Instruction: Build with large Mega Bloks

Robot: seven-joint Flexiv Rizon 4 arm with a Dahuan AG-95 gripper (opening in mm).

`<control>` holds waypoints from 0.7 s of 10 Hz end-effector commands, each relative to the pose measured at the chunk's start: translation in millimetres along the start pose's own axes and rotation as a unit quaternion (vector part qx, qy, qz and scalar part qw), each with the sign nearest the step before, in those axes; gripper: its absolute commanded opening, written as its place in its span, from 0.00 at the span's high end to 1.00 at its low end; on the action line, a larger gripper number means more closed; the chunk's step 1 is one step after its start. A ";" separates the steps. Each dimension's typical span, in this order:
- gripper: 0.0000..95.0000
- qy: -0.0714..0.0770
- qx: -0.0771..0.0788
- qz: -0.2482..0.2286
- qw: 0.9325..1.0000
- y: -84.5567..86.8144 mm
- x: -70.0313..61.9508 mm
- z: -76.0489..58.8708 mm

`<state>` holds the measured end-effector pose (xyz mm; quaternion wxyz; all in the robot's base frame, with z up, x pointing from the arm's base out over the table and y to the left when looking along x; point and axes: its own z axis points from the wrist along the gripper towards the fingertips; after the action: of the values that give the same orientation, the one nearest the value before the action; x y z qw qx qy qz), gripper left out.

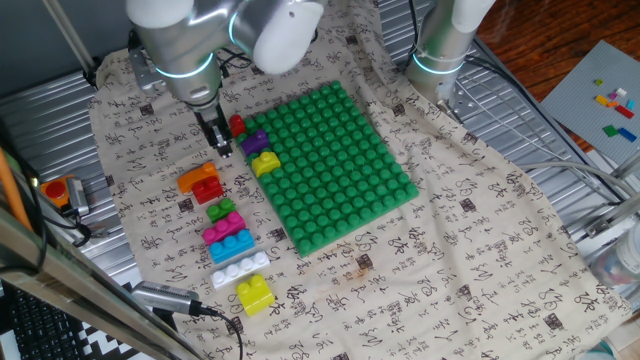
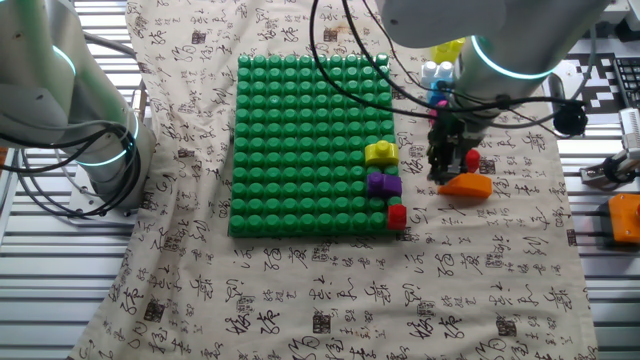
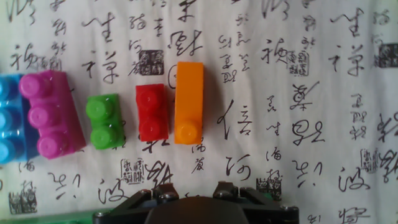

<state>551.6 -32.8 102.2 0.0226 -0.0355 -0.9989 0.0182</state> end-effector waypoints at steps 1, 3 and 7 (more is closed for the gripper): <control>0.60 -0.002 0.000 -0.002 1.000 -0.3 0.2 -0.1; 0.60 -0.012 -0.001 -0.005 1.000 -4.5 -25.7 1.2; 0.60 -0.023 -0.011 0.006 1.000 -10.9 -52.9 20.0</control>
<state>605.1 -48.3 78.1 -0.0010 -0.0415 -0.9991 0.0059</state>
